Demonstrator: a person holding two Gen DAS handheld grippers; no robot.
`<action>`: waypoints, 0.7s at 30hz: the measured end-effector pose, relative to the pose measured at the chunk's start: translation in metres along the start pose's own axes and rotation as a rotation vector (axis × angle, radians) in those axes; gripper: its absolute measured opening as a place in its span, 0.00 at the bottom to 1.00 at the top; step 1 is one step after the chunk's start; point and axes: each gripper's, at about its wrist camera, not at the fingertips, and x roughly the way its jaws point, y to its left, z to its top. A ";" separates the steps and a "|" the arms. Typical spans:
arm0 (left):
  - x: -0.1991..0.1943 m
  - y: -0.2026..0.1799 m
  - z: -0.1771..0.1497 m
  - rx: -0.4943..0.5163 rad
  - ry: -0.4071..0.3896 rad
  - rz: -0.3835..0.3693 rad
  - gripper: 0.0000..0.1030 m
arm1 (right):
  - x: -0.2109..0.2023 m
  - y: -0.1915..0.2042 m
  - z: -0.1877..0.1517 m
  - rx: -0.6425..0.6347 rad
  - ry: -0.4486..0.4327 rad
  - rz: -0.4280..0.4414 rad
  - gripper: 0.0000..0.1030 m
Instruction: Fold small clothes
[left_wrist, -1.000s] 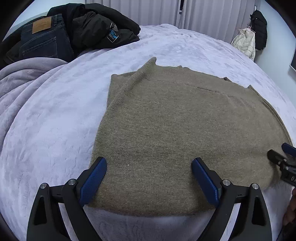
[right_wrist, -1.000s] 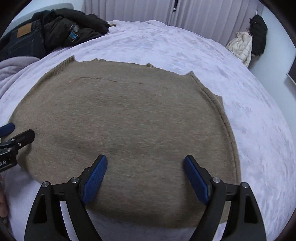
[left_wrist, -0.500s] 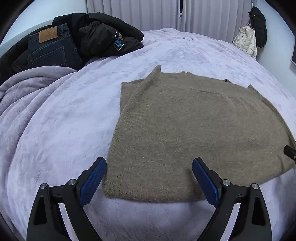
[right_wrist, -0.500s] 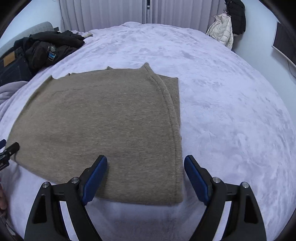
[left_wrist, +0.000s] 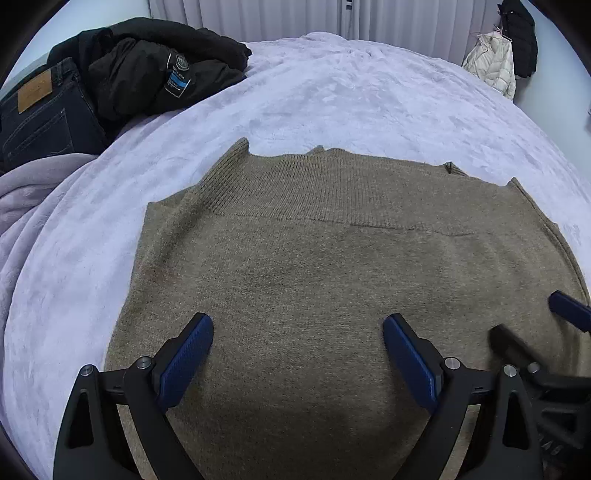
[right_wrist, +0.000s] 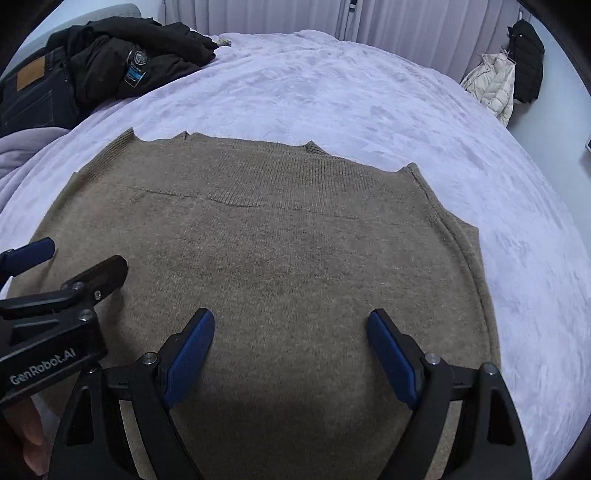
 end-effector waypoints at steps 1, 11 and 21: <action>0.001 0.004 -0.001 -0.002 -0.003 -0.008 0.96 | -0.001 -0.009 -0.002 0.014 -0.010 -0.005 0.85; 0.001 0.048 -0.004 -0.023 -0.009 -0.011 1.00 | -0.001 -0.090 -0.012 0.112 -0.029 -0.005 0.85; 0.001 0.011 0.040 -0.014 -0.011 0.001 1.00 | -0.007 -0.057 0.035 0.032 -0.056 -0.075 0.86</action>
